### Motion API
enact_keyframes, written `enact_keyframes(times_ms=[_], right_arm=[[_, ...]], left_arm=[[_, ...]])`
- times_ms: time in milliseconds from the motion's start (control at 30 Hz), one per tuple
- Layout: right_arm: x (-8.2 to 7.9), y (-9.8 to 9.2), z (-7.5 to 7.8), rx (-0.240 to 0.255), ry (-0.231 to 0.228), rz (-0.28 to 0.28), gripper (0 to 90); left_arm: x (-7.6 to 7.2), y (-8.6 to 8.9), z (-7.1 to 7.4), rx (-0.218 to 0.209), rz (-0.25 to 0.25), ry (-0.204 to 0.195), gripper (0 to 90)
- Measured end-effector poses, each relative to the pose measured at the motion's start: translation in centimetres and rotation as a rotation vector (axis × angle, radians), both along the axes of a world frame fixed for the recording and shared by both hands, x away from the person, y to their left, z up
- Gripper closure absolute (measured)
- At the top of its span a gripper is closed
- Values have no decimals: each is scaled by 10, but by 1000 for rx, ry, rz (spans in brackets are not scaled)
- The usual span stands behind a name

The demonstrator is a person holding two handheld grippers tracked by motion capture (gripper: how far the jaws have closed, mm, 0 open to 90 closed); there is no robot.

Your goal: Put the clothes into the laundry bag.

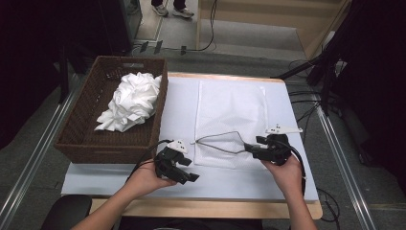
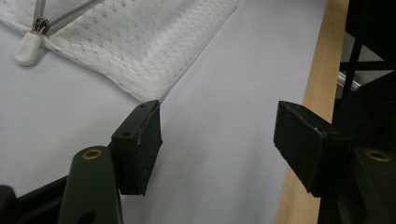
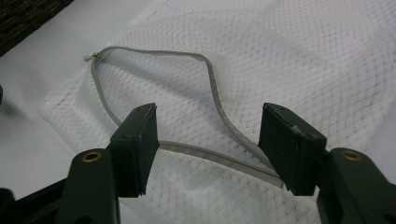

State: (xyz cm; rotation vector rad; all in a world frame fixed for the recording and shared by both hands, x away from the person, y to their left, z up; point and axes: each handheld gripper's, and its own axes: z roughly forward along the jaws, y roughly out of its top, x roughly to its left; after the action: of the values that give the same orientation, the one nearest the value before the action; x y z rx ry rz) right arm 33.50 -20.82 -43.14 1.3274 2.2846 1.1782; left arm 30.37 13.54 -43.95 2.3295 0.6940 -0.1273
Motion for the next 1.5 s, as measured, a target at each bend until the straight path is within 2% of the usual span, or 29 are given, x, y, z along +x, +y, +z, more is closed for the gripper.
enact_keyframes(times_ms=[400,567,700,867,900,1167,1267,1500], right_arm=[[0,2,-1,-4,1,5,380],[-1,3,-1,-5,6,4,380],[0,3,-1,-6,2,9,380],[0,5,-2,-8,4,18,375],[0,5,-2,-10,8,20,375],[1,9,-1,-10,3,31,371],[2,10,-1,-9,6,35,368],[5,16,-2,-11,6,53,367]], left_arm=[[0,0,0,-3,1,4,330],[1,0,1,7,3,22,330],[1,0,7,21,-9,30,330],[-4,4,19,19,-41,16,330],[-6,8,23,4,-31,17,330],[-7,16,36,-19,-8,3,322],[-6,20,41,-38,14,25,309],[-6,31,54,-32,39,5,308]])
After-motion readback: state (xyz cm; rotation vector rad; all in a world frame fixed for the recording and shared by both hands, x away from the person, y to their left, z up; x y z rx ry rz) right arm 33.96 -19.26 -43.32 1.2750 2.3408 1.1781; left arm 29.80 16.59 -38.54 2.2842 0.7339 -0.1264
